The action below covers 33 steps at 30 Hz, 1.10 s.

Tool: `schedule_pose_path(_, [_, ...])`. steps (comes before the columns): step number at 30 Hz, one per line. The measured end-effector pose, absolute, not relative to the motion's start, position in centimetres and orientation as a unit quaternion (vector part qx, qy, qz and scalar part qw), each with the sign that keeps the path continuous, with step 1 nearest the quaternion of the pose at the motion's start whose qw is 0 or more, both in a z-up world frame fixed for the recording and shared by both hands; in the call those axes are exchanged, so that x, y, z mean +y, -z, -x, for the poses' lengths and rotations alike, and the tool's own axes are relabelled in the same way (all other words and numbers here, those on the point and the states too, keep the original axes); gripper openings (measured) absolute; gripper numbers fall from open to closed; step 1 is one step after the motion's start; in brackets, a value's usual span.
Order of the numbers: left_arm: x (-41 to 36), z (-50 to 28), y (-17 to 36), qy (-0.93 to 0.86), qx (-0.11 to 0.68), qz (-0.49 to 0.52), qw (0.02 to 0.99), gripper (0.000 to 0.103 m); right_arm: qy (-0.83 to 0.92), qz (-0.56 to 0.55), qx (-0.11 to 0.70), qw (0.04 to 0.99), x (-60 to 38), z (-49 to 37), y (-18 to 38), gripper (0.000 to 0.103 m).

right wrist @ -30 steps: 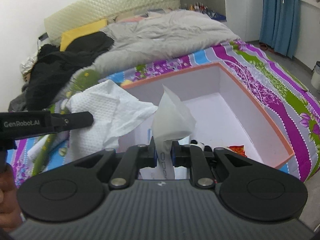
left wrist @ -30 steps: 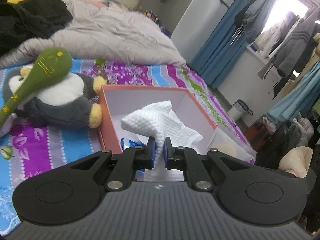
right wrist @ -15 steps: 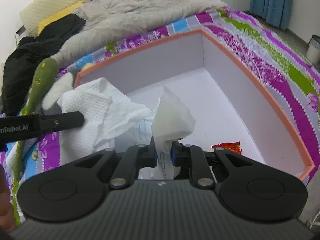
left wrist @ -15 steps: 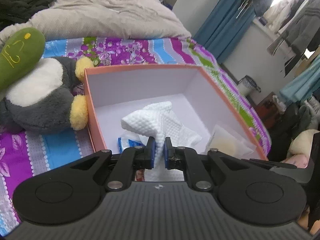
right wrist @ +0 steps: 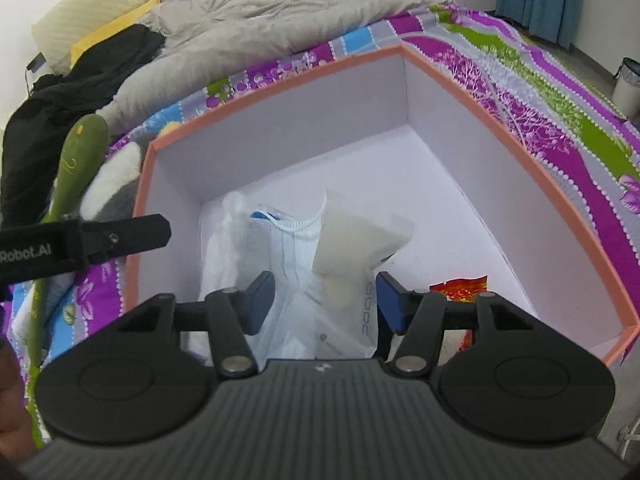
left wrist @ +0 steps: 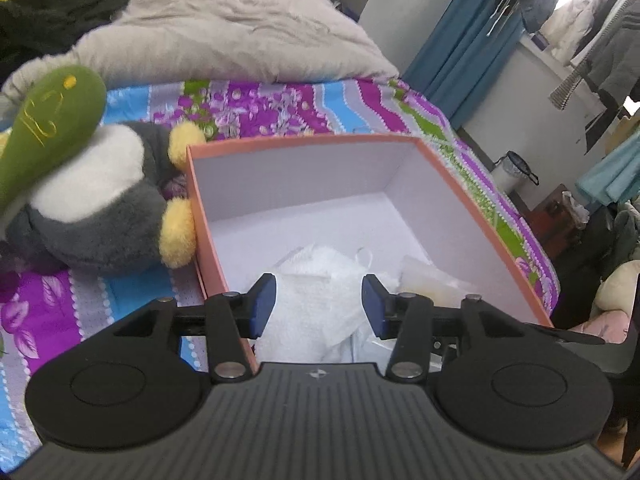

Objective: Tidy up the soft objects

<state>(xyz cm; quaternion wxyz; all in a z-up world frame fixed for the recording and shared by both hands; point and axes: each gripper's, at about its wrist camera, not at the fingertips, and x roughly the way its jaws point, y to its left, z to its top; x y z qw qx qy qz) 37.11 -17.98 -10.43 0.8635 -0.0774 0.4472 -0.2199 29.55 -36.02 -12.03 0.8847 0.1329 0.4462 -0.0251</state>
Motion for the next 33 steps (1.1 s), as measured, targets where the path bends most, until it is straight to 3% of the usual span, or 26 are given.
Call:
schedule_pose_path(22, [-12.5,-22.4,-2.5,0.234,0.345,0.06,0.907,0.054,0.019,-0.111,0.322,0.94,-33.2,-17.2,0.0,0.059])
schedule_pose_path(33, [-9.6,-15.0,-4.6,0.231,0.324,0.062,0.915,0.054,0.009,-0.104,0.299,0.949,-30.9,-11.1,-1.9,0.059])
